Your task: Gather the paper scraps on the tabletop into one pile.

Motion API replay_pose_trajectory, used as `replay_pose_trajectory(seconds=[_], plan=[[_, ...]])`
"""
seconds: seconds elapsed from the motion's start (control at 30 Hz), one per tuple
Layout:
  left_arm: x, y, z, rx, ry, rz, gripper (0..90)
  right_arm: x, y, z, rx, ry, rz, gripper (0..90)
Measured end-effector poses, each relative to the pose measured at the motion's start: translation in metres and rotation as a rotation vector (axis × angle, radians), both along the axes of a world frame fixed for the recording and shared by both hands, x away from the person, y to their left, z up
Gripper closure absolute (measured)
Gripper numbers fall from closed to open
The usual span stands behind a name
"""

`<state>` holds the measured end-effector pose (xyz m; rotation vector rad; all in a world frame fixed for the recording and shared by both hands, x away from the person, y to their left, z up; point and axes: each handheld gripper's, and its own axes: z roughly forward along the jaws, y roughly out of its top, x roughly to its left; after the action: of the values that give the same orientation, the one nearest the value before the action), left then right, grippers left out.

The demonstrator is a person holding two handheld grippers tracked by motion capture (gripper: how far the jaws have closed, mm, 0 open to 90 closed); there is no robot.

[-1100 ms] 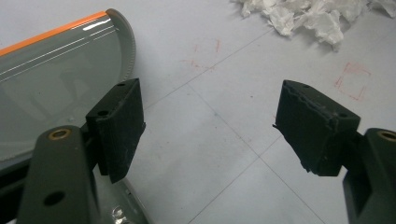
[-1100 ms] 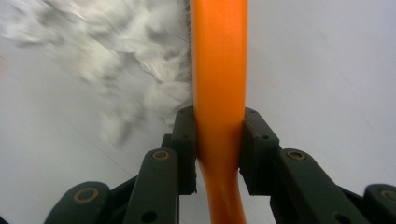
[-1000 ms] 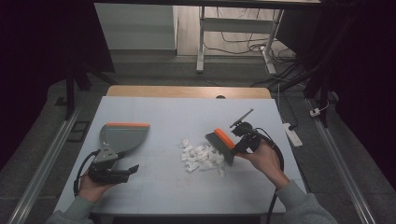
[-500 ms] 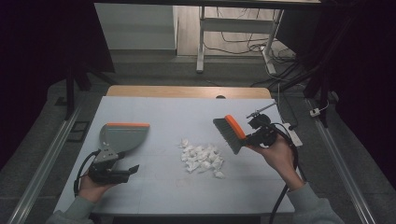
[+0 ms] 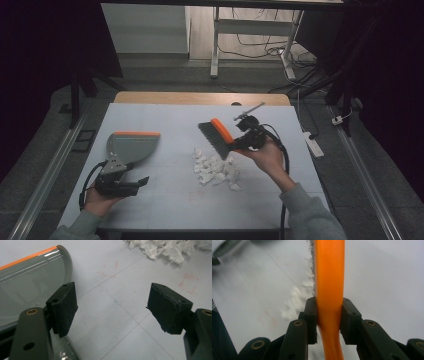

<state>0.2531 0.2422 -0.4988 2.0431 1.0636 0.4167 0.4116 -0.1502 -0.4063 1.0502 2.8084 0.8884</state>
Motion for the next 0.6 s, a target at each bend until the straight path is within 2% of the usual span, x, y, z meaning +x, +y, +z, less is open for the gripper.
replay_pose_trajectory(seconds=[0.1,0.2,0.27,0.37,0.43,0.5,0.6], plan=[[0.0,0.001,0.0,-0.004,-0.001,0.001,24.5,0.012,0.036,-0.004,0.025,0.012,0.032,70.0],[-0.001,0.002,0.0,-0.004,-0.002,0.0,24.5,0.028,0.063,-0.016,0.067,0.084,0.03,70.0],[-0.001,0.002,0.0,-0.003,-0.003,-0.002,24.6,0.035,0.08,-0.028,0.066,0.124,0.038,70.0],[-0.001,0.002,0.0,-0.005,-0.004,-0.001,24.6,0.039,0.101,-0.044,0.038,0.168,0.062,70.0],[-0.001,0.002,0.0,-0.004,-0.004,-0.002,24.6,0.04,0.109,-0.053,0.011,0.185,0.066,70.0],[-0.001,0.002,0.0,-0.004,-0.004,-0.003,24.6,0.042,0.111,-0.06,-0.038,0.182,0.06,69.9],[-0.001,0.002,0.0,-0.004,-0.008,-0.006,24.6,0.046,0.101,-0.063,-0.055,0.194,0.029,69.9]])
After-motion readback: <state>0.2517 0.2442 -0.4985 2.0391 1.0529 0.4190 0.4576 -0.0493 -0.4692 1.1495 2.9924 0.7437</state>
